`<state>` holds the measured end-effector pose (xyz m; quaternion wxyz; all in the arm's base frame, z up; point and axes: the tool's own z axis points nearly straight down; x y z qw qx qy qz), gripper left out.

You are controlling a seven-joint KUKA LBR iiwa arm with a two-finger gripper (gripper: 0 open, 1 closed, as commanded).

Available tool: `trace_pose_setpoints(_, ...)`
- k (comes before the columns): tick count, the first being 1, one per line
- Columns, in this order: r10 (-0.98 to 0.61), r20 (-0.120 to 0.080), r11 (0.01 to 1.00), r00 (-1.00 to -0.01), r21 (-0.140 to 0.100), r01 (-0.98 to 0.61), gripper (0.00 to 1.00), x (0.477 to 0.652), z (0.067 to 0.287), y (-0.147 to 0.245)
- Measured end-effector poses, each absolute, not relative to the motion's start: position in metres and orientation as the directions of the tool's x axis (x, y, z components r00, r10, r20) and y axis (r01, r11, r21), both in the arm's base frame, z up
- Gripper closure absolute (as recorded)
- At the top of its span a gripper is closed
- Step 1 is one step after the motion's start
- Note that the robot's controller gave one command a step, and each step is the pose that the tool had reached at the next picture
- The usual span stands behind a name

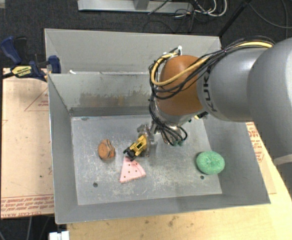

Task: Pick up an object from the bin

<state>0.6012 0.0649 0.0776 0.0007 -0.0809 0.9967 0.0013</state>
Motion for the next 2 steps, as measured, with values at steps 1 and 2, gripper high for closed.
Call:
trace_pose_setpoints(1,-0.136,-0.004,0.991,-0.991,0.001,-0.136,1.00,0.619,0.074,0.054)
trace_pose_setpoints(2,-0.153,0.002,0.988,-0.988,0.001,-0.153,1.00,0.616,0.091,0.047)
